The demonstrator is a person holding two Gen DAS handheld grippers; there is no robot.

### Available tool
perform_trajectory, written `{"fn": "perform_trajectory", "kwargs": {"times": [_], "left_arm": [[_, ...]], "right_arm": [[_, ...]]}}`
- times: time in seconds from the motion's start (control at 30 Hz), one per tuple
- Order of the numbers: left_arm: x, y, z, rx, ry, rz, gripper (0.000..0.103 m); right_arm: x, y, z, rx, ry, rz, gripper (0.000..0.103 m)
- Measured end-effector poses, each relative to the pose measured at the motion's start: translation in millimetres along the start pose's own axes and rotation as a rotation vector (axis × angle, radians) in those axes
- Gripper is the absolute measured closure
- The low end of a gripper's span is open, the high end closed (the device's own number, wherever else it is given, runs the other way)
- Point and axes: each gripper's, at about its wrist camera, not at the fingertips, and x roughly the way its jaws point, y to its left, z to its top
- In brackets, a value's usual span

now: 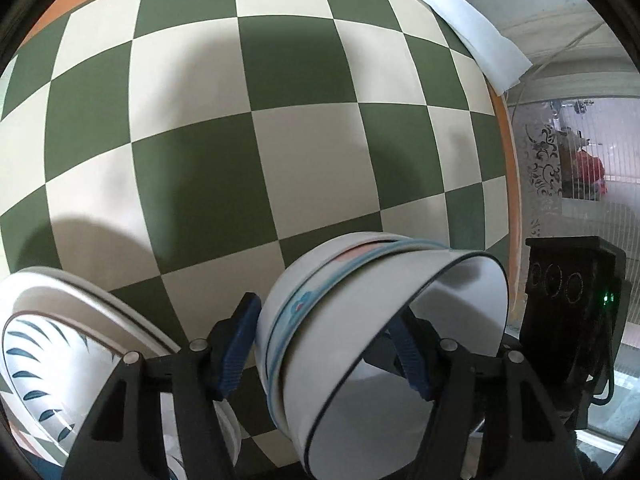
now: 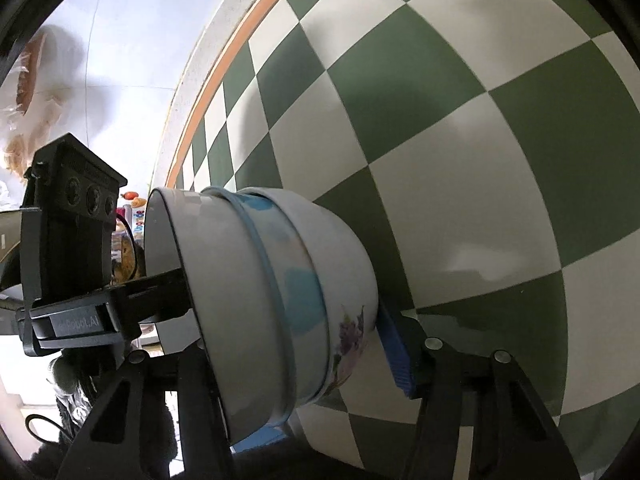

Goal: Organize plates and bowls
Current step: 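Carry the bowl stack with both grippers over the plate stack and lower it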

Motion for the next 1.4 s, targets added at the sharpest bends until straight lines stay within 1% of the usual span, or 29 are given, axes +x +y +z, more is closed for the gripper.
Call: {"fn": "perform_trajectory", "kwargs": {"times": [0.13,0.2,0.4,0.53,0.63,0.7,0.8,0.93,1.07,1.23,1.4], "left_arm": [[-11,1,-4,-0.011,-0.006,0.001,0.041],[-23,0,-7,-0.007,-0.018,0.007,0.041],[-57,2,-14,-0.009,-0.072,0.024,0.041],[-85,19,-22,-0.038,-0.112,0.018,0.041],[-104,37,-30,-0.079,-0.145,0.018,0.041],[-111,47,-36,-0.094,-0.161,0.023,0.041],[-123,72,-47,-0.149,-0.191,0.023,0.041],[-128,103,-60,-0.225,-0.205,0.019,0.041],[-124,132,-73,-0.293,-0.203,0.011,0.041],[-115,158,-83,-0.354,-0.192,-0.003,0.041],[-103,170,-84,-0.388,-0.179,-0.014,0.041]], "right_arm": [[-2,10,-2,-0.011,0.002,-0.001,0.044],[-4,19,-3,-0.023,0.003,-0.001,0.044],[-6,55,0,-0.076,0.014,0.016,0.044],[0,86,1,-0.128,0.028,0.016,0.044],[11,112,4,-0.17,0.046,0.022,0.044],[23,130,4,-0.205,0.069,0.026,0.044],[43,149,4,-0.247,0.106,0.029,0.044],[71,167,-5,-0.293,0.168,0.03,0.044],[97,172,-18,-0.316,0.23,0.022,0.044],[121,173,-29,-0.329,0.288,0.004,0.044],[139,174,-33,-0.334,0.319,-0.014,0.044]]}}
